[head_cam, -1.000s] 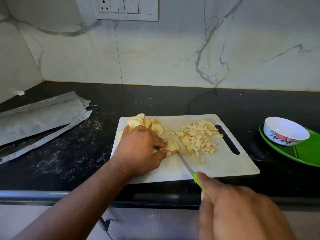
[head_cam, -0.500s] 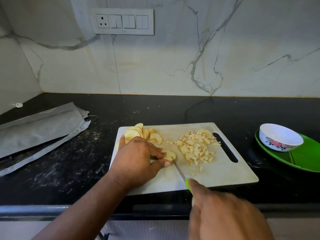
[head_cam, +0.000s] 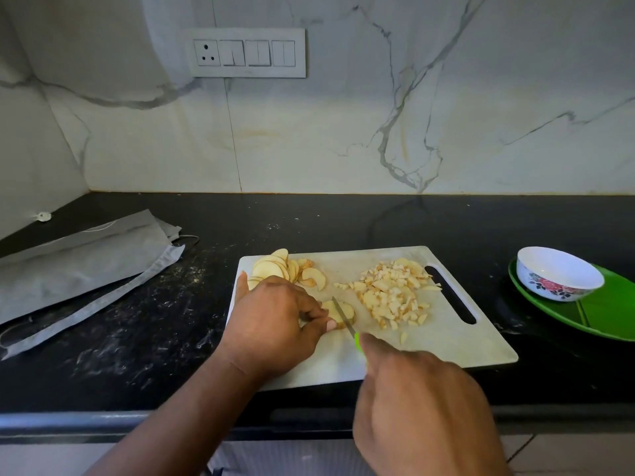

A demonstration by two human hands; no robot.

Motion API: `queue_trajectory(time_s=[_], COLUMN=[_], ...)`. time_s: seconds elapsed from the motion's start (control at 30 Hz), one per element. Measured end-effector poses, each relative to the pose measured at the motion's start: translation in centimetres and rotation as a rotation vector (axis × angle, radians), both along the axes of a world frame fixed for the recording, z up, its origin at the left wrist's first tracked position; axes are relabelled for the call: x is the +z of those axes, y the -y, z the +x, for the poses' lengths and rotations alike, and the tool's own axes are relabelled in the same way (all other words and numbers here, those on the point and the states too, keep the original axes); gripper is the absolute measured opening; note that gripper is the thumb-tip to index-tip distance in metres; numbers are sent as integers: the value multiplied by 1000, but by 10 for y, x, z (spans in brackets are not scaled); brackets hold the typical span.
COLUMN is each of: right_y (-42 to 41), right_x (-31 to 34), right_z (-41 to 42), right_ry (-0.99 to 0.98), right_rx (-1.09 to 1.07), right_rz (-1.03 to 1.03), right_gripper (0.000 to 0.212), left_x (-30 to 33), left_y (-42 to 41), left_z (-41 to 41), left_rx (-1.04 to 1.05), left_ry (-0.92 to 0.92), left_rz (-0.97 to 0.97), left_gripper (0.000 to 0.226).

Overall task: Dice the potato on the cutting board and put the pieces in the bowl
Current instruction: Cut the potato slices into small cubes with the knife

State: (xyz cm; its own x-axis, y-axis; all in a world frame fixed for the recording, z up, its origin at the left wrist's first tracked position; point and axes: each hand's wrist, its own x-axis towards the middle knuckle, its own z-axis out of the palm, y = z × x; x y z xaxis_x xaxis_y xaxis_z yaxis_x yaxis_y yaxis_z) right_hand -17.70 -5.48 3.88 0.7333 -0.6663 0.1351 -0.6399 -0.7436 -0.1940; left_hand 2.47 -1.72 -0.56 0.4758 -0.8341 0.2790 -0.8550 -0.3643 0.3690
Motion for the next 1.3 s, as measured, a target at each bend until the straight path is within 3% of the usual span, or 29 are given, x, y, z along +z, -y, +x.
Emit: queue_trajectory(time_s=[0.1, 0.23, 0.7, 0.9, 0.97, 1.13, 1.3], right_y=[-7, -13, 6, 14, 17, 29, 32], right_x=[8, 20, 13, 7, 8, 7, 6], right_z=[-20, -30, 12, 13, 11, 3, 3], right_ry=[-61, -36, 79, 87, 108, 134, 175], right_rx=[20, -17, -29, -21, -16, -32, -14], right_rz=[107, 146, -102, -133, -125, -106, -81], right_gripper=[65, 61, 48, 48, 48, 46, 46], left_x=[0, -2, -8, -7, -9, -2, -6], left_y=[1, 0, 1, -2, -2, 7, 11], left_z=[1, 4, 8, 16, 17, 4, 8], left_rx=[-4, -2, -7, -42, -36, -16, -125], left_ry=[-26, -93, 2, -43, -21, 158, 83], left_rz=[6, -41, -112, -107, -107, -95, -144], left_gripper=[29, 24, 21, 10, 17, 64, 44])
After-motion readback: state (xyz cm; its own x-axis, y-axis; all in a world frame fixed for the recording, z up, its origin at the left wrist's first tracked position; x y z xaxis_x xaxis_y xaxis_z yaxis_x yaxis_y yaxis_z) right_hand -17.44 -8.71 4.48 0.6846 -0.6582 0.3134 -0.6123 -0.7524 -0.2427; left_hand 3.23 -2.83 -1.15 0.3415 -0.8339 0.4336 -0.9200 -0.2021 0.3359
